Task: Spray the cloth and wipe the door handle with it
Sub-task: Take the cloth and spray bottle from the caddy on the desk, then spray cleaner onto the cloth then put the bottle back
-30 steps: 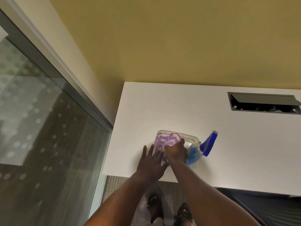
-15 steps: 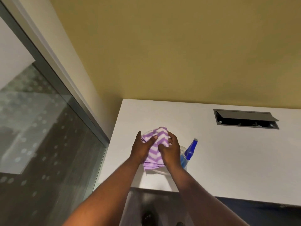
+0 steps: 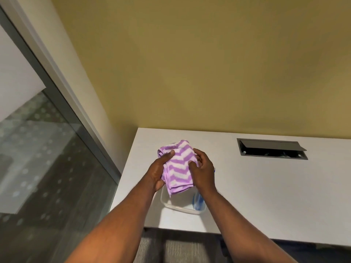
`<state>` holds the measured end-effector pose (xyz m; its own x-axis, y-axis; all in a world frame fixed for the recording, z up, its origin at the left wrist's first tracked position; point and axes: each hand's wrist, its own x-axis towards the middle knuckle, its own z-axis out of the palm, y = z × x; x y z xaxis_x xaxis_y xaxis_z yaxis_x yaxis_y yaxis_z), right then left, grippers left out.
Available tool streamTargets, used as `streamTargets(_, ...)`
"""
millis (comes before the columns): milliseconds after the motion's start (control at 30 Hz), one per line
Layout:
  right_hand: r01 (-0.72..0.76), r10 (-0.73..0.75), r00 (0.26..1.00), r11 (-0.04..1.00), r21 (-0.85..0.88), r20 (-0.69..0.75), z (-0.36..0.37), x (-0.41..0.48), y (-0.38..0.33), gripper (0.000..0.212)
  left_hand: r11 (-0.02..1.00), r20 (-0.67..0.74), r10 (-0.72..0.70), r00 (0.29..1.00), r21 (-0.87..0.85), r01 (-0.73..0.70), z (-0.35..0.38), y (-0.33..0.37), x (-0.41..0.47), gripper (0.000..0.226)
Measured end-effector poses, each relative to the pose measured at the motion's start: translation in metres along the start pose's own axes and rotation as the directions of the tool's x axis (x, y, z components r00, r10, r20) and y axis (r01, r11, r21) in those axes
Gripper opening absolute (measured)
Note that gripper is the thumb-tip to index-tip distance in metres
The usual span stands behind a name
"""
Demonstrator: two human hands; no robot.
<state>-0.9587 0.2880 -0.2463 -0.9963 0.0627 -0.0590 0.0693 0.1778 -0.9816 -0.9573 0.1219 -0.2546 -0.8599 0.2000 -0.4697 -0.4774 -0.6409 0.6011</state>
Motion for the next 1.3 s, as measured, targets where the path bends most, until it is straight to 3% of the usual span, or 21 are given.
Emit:
streamTargets(167,0.248,-0.273,0.949,0.956,-0.159,-0.157,-0.024,-0.005,0.011,0.052,0.995,-0.127,0.104,0.986,0.007,-0.104,0.003,0.004,0.004,0.040)
streamTargets(267,0.146,-0.170,0.969,0.980,-0.138,-0.179,-0.039,-0.011,0.028,0.077,0.984,-0.225,0.170,0.959,0.084,-0.155,0.000,0.004,0.007,0.043)
streamTargets(367,0.014,-0.023,0.995,0.995,-0.096,-0.097,-0.047,-0.024,0.054,0.104,0.977,-0.286,0.207,0.936,0.109,-0.183,-0.004,0.000,0.007,0.039)
streamTargets(467,-0.072,0.066,0.997,0.990,-0.124,-0.046,-0.047,-0.034,0.079,0.111,0.977,-0.308,0.210,0.928,0.104,-0.187,-0.008,-0.003,0.006,0.035)
streamTargets(567,-0.126,0.128,0.992,0.978,-0.168,-0.001,-0.039,-0.037,0.094,0.101,0.978,-0.294,0.206,0.933,0.100,-0.184,-0.010,-0.005,0.001,0.036)
streamTargets(767,-0.105,0.100,0.994,0.984,-0.143,-0.040,-0.028,-0.029,0.098,0.047,0.980,-0.244,0.195,0.950,0.080,-0.181,-0.007,0.006,-0.011,0.038)
streamTargets(933,0.013,-0.034,0.991,0.986,-0.166,-0.129,-0.022,-0.015,0.064,0.013,0.977,-0.166,0.213,0.963,0.036,-0.210,0.006,0.033,-0.019,0.040)
streamTargets(1100,0.278,-0.315,0.939,0.930,-0.238,-0.134,-0.022,-0.010,-0.007,0.019,0.957,-0.071,0.287,0.955,0.064,-0.283,0.031,0.075,-0.021,0.047)
streamTargets(1200,0.483,-0.522,0.848,0.830,-0.279,-0.086,-0.027,-0.011,-0.068,0.024,0.937,-0.023,0.346,0.938,0.066,-0.344,0.056,0.109,-0.027,0.046)
streamTargets(1300,0.603,-0.636,0.771,0.741,-0.294,-0.022,-0.032,-0.011,-0.140,0.024,0.903,0.020,0.422,0.906,0.076,-0.422,0.090,0.148,-0.036,0.043)
